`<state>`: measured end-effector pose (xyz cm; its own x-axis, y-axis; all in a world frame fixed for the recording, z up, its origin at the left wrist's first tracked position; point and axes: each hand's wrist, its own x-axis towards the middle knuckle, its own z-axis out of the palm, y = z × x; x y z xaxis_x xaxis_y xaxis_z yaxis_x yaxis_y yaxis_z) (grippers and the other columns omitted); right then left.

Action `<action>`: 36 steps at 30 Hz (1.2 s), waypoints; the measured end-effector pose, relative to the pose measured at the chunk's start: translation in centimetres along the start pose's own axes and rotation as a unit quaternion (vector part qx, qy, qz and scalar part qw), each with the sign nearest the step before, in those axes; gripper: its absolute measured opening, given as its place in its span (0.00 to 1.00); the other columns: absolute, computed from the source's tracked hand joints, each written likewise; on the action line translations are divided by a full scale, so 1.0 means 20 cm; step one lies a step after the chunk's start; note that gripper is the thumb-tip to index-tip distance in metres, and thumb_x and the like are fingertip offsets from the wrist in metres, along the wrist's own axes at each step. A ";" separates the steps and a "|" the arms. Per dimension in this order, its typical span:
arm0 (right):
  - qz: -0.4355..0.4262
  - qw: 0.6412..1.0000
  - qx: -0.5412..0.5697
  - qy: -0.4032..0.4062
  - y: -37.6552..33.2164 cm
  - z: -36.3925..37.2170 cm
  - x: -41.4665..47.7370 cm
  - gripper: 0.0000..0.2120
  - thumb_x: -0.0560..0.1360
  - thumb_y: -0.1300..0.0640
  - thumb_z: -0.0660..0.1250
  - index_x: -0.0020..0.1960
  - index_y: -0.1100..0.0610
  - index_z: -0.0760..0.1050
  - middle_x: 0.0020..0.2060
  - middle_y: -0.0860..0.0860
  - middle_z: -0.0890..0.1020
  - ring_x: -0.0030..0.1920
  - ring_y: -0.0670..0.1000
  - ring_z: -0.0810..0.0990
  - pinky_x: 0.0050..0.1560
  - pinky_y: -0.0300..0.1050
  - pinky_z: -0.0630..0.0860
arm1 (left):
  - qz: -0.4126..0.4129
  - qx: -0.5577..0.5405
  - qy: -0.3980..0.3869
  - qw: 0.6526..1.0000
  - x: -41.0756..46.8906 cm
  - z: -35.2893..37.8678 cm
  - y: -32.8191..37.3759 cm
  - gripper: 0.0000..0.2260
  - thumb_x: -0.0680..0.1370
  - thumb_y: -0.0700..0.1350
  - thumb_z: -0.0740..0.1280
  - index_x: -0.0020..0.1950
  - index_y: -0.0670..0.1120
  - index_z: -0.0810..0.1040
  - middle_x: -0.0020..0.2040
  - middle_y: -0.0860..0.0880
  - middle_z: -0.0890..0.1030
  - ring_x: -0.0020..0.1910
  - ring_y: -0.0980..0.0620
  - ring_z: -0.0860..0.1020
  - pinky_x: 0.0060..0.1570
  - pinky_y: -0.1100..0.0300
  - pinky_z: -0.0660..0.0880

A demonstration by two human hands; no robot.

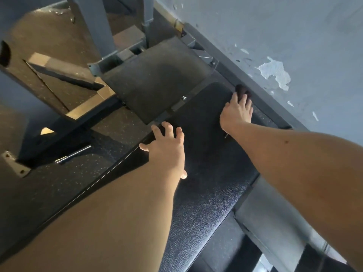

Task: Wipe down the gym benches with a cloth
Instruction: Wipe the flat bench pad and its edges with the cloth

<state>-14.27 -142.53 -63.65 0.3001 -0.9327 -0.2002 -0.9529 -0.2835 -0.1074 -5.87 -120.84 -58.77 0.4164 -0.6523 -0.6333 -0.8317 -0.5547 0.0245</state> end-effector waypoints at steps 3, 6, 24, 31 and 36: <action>0.065 0.998 -0.007 -0.008 0.00 -0.04 0.04 0.26 0.83 0.52 0.51 0.80 0.52 0.55 0.79 0.58 0.59 0.77 0.63 0.57 0.77 0.60 0.54 | -0.001 0.000 0.003 1.000 0.00 0.00 0.00 0.63 0.64 0.65 0.81 0.83 0.51 0.40 0.81 0.39 0.42 0.80 0.30 0.46 0.66 0.29 0.70; 0.041 0.999 0.014 -0.005 -0.07 -0.09 0.10 0.31 0.82 0.47 0.54 0.82 0.47 0.47 0.76 0.57 0.61 0.74 0.63 0.60 0.73 0.61 0.59 | -0.001 0.004 0.006 1.000 0.01 0.00 0.01 0.63 0.64 0.65 0.81 0.83 0.51 0.40 0.81 0.38 0.42 0.80 0.30 0.46 0.65 0.29 0.70; 0.121 0.967 0.222 -0.017 0.61 -0.15 0.01 0.15 0.82 0.49 0.58 0.63 0.49 0.78 0.54 0.53 0.79 0.42 0.55 0.83 0.43 0.51 0.85 | -0.010 0.011 0.005 1.000 0.01 -0.01 0.02 0.65 0.62 0.65 0.81 0.83 0.51 0.39 0.81 0.40 0.43 0.80 0.30 0.48 0.65 0.29 0.71; 0.091 0.974 0.209 -0.008 0.45 -0.16 -0.04 0.21 0.76 0.45 0.56 0.67 0.38 0.73 0.57 0.48 0.79 0.53 0.59 0.81 0.58 0.55 0.80 | -0.009 0.020 0.017 1.000 0.00 0.00 0.01 0.64 0.63 0.65 0.81 0.83 0.52 0.40 0.81 0.40 0.44 0.80 0.31 0.49 0.65 0.30 0.71; 0.077 0.974 0.213 0.004 0.62 -0.14 -0.12 0.18 0.83 0.50 0.56 0.73 0.44 0.70 0.59 0.49 0.77 0.38 0.49 0.80 0.43 0.44 0.77 | -0.006 0.021 0.015 1.000 0.00 0.00 0.01 0.64 0.64 0.66 0.80 0.83 0.52 0.39 0.82 0.41 0.43 0.80 0.32 0.48 0.66 0.31 0.71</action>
<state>-26.87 -144.40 -61.76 0.1529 -0.9593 -0.2376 -0.8814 -0.0237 -0.4717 -6.10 -121.00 -58.71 0.4360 -0.6616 -0.6100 -0.8414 -0.5402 -0.0156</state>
